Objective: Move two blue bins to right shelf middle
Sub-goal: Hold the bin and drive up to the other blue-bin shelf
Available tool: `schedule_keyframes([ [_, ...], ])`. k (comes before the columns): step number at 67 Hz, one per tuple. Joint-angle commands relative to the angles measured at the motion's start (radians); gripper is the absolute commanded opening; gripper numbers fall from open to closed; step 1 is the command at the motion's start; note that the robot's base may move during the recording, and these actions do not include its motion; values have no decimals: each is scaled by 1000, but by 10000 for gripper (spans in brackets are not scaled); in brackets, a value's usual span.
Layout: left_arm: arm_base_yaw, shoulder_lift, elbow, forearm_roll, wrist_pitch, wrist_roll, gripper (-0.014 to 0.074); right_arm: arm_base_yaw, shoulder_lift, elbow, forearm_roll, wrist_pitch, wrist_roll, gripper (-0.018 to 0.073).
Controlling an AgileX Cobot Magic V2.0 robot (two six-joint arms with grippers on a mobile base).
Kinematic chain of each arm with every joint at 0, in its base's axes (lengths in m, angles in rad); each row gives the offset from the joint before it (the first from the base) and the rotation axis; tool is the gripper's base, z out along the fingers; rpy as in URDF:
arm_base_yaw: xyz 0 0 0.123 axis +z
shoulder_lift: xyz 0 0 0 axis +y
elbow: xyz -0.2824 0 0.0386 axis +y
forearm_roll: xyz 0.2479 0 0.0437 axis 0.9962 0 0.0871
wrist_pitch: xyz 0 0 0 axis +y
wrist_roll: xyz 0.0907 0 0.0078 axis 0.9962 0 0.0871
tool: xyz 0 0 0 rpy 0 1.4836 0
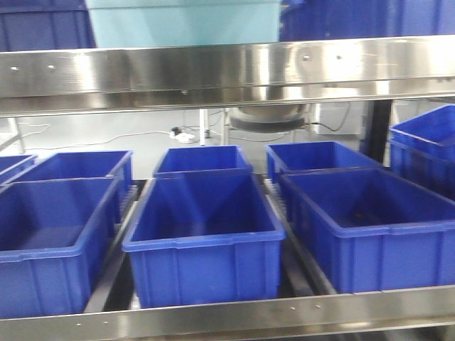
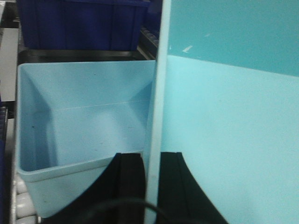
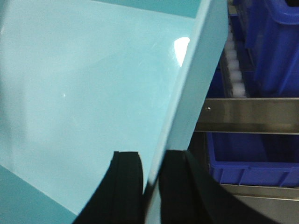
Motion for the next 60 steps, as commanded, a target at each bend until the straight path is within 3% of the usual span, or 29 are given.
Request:
schedule_keyframes([
  [1, -1, -2, -14, -9, -53, -9, -111, 8, -12, -11, 29, -38, -35, -154],
  [60, -1, -2, -14, -9, -53, -9, -111, 8, -12, -11, 29, -38, -35, -154],
])
